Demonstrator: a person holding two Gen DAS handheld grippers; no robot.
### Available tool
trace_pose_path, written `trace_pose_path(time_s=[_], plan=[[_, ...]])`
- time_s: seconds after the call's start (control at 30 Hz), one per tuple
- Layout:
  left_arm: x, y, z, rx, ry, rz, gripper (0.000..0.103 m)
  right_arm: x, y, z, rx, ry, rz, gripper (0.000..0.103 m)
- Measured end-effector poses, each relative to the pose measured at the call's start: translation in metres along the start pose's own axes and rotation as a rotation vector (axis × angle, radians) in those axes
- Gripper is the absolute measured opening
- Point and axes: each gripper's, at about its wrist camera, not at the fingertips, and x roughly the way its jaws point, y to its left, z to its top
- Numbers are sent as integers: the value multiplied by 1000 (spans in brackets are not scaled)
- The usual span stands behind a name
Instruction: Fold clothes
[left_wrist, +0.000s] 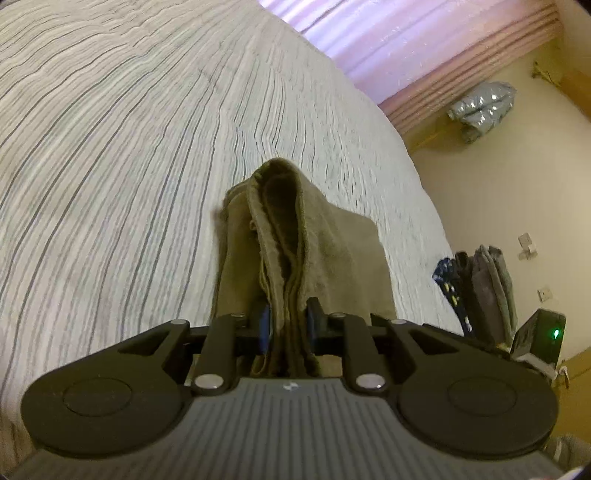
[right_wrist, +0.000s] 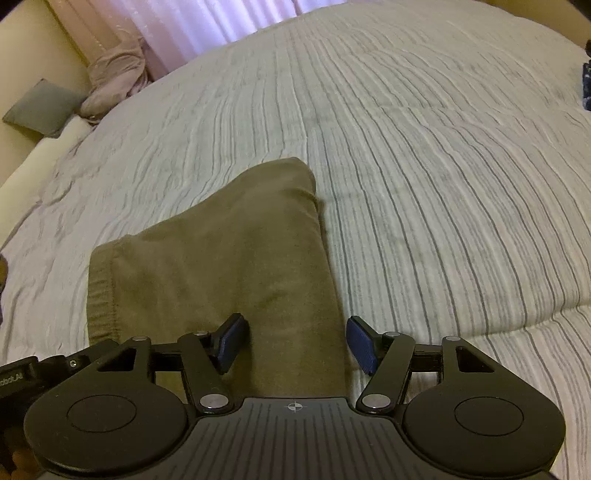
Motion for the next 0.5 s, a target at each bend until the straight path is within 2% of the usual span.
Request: trace_pose_path(time_s=[0.1, 0.2, 0.3, 0.37, 0.4, 0.47, 0.5], plan=[[-7, 10, 2, -64, 16, -2, 20, -7, -2, 0, 2, -3, 18, 62], [-27, 15, 7, -100, -13, 26, 30, -14, -12, 3, 53, -19, 28, 62], [-32, 10, 19, -111, -53, -3, 31, -22, -21, 6, 103, -35, 37, 62], [-20, 2, 25, -73, -28, 0, 30, -23, -25, 7, 120, -39, 39, 62], [-14, -2, 28, -55, -15, 3, 29, -23, -26, 8, 125, -39, 40, 62], [-2, -6, 27, -12, 26, 16, 9, -23, -25, 8, 125, -37, 39, 62], [0, -6, 26, -5, 30, 18, 4, -23, -25, 8, 123, -36, 38, 62]])
